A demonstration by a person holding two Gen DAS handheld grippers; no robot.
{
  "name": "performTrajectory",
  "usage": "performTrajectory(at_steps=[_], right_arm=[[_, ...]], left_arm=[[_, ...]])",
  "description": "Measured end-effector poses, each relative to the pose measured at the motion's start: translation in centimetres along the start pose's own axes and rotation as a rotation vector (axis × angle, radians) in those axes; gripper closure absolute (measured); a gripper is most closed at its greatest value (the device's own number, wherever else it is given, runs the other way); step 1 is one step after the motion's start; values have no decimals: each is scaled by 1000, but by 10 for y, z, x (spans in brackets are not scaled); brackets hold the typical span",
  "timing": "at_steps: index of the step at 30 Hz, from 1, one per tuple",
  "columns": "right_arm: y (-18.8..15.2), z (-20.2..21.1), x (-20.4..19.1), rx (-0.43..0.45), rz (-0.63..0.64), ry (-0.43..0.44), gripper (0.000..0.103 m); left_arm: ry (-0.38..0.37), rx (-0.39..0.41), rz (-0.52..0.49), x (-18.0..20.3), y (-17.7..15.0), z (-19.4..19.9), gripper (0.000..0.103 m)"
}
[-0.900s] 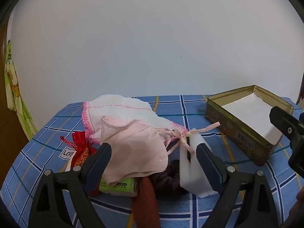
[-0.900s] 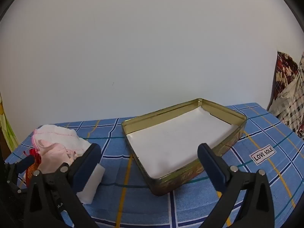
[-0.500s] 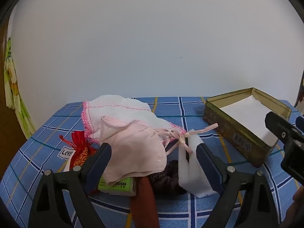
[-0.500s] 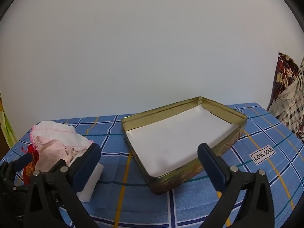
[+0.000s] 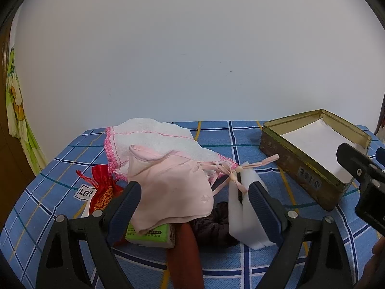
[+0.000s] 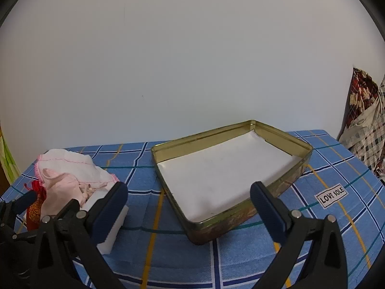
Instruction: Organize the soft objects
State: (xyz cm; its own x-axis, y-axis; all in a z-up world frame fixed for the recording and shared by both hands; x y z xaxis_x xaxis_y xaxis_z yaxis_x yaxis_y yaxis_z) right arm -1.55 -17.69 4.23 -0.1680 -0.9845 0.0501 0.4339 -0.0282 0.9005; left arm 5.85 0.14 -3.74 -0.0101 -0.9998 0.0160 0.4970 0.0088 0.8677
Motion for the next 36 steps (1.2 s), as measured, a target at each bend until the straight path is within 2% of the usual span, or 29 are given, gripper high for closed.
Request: performTrajectory(at_steps=[36], right_arm=[[-3, -5, -5, -31, 30, -5, 0]], left_arm=[[-2, -14, 9, -3, 1, -2, 10]])
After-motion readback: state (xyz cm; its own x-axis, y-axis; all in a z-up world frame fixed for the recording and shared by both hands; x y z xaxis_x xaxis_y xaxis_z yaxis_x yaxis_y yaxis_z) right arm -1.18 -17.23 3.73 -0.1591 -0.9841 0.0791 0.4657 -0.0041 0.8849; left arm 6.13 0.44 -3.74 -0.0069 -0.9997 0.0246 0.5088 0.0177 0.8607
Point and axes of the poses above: each gripper's, at about its wrist camera, not at the fingertips, and z roughly against the way its jaws point, x to its right, y to its top, the point moved 7 cm from there along -z, roughly the way its jaws point, and after that the axes turned 7 degrees about z, right-handed, at the moved point
